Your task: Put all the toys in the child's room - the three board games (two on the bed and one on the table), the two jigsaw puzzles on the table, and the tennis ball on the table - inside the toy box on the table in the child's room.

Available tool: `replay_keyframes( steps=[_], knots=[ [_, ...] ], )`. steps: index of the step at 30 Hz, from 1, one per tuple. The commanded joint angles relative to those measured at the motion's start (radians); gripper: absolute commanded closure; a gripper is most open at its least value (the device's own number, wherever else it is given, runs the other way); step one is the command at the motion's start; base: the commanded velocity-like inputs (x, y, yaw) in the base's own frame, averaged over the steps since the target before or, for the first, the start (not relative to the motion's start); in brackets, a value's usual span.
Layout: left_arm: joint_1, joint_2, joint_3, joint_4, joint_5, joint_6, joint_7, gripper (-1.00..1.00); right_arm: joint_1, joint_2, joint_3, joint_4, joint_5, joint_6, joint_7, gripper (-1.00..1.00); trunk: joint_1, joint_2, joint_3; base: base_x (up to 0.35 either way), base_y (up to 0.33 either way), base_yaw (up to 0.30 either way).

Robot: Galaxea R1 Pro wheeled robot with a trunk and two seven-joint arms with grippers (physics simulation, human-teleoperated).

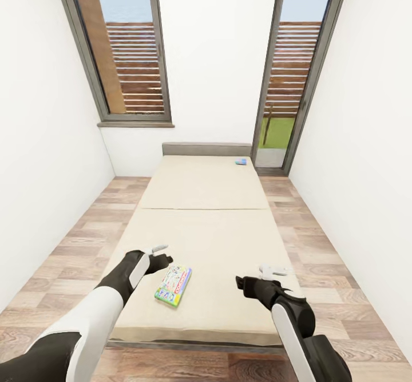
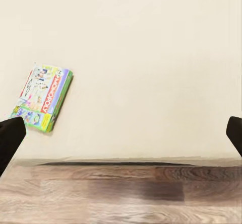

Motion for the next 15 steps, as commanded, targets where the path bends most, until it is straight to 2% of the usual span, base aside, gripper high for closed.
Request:
replay_keyframes(
  steps=[1, 2, 6, 7, 9, 12, 14, 15],
  knots=[
    [-0.001, -0.011, 0.001, -0.003, 0.003, -0.003, 0.008, -1.0, -0.001, -0.002, 0.0, -0.002, -0.01, 0.006, 0.006, -1.0, 0.001, -0.002, -0.002, 0.0, 0.0, 0.0],
    [-0.001, -0.023, -0.006, -0.004, -0.007, -0.024, 0.01, -1.0, -0.002, -0.006, -0.003, -0.002, -0.01, 0.009, 0.043, -1.0, 0.001, -0.002, -0.002, 0.0, 0.0, 0.0],
    [-0.002, -0.034, -0.014, -0.005, -0.031, -0.058, 0.011, -1.0, -0.002, -0.011, -0.012, -0.003, -0.01, 0.011, 0.135, -1.0, 0.001, -0.002, -0.002, 0.0, 0.0, 0.0],
    [-0.002, -0.037, -0.018, -0.005, -0.039, -0.068, 0.011, -1.0, -0.002, -0.013, -0.021, -0.004, -0.01, 0.011, 0.189, -1.0, 0.001, -0.002, -0.002, 0.0, 0.0, 0.0],
    [-0.002, -0.038, -0.022, -0.004, -0.047, -0.079, 0.011, -1.0, -0.002, -0.015, -0.056, -0.004, -0.01, 0.01, 0.302, -1.0, 0.001, -0.002, -0.002, 0.0, 0.0, 0.0],
    [-0.002, -0.036, -0.023, -0.004, -0.049, -0.083, 0.01, -1.0, 0.0, -0.016, -0.096, -0.004, -0.009, 0.01, 0.386, -1.0, 0.001, -0.002, -0.002, 0.0, 0.0, 0.0],
    [-0.002, -0.036, -0.024, -0.004, -0.05, -0.085, 0.01, -1.0, 0.002, -0.019, -0.142, -0.004, -0.01, 0.011, 0.476, -1.0, 0.001, -0.002, -0.002, 0.0, 0.0, 0.0],
    [-0.002, -0.035, -0.025, -0.004, -0.051, -0.086, 0.01, -1.0, 0.005, -0.028, -0.177, -0.003, -0.01, 0.012, 0.552, -1.0, 0.001, -0.002, -0.002, 0.0, 0.0, 0.0]
  ],
)
